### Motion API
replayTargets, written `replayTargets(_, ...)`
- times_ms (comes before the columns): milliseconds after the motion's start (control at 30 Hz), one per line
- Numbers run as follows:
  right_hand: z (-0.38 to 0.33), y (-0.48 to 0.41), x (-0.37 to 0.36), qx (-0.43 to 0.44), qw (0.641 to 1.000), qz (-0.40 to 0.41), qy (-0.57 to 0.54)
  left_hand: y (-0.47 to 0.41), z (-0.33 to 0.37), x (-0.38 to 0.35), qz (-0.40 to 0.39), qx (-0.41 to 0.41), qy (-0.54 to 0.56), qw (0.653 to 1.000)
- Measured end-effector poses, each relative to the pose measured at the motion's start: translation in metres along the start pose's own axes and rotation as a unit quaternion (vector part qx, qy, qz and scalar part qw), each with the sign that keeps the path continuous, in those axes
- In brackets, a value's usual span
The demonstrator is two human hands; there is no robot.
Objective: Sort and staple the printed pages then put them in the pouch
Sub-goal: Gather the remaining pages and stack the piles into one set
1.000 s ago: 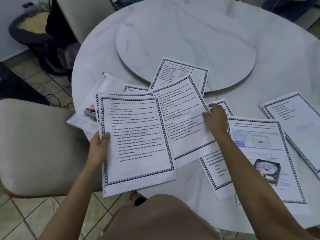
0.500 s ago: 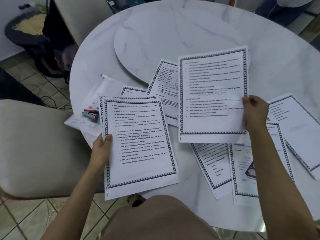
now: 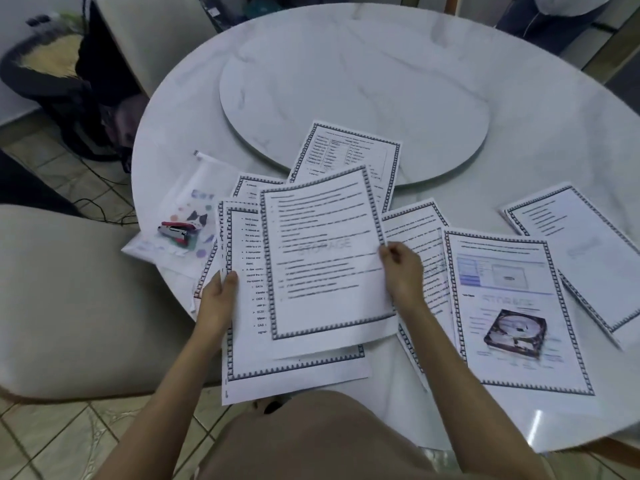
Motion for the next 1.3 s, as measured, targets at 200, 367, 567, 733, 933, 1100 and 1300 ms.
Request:
replayTargets(200, -0.001, 0.032, -0.032, 0.022, 0.995, -0.093, 0.011, 0.001, 0.002, -0.006, -0.019, -0.001, -0.015, 1.0)
replayTargets(367, 0.003, 0.033, -0.025, 0.018, 0.993, -0.114, -0.003, 0.0, 0.003, -0.009, -0.019, -0.011, -0.041, 0.999)
replayTargets(567, 0.025, 0.002, 0.057, -0.026, 0.999, 0.014, -0.028, -0.004, 0.004, -0.01, -0.009, -0.028, -0.054, 0.998)
replayTargets(733, 0.054, -0.02, 0.144, -0.026, 0.991, 0.098, 0.092, -0.003, 0.008, -0.012, -0.01, -0.044, -0.053, 0.998)
replayTargets(933, 0.076, -0.019, 0.212, -0.056, 0.967, 0.11, 0.221, -0.003, 0.013, -0.013, 0.003, -0.052, -0.044, 0.998)
replayTargets(1100, 0.104, -0.007, 0.231, -0.122, 0.952, 0.088, 0.268, -0.001, 0.017, -0.011, 0.012, -0.055, -0.03, 0.998)
replayTargets(1300, 0.114, 0.0, 0.228, -0.198, 0.923, 0.067, 0.322, 0.002, 0.03, 0.009, 0.016, -0.072, -0.021, 0.997)
Point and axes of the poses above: each hand's wrist, its own y-axis away from the middle knuckle, its own x-axis out of the back of the hand, z = x × y, the point moved 4 cm from there along -y, towards the middle knuckle, and after that the axes turned 12 degrees about x, right-handed, at the moved point
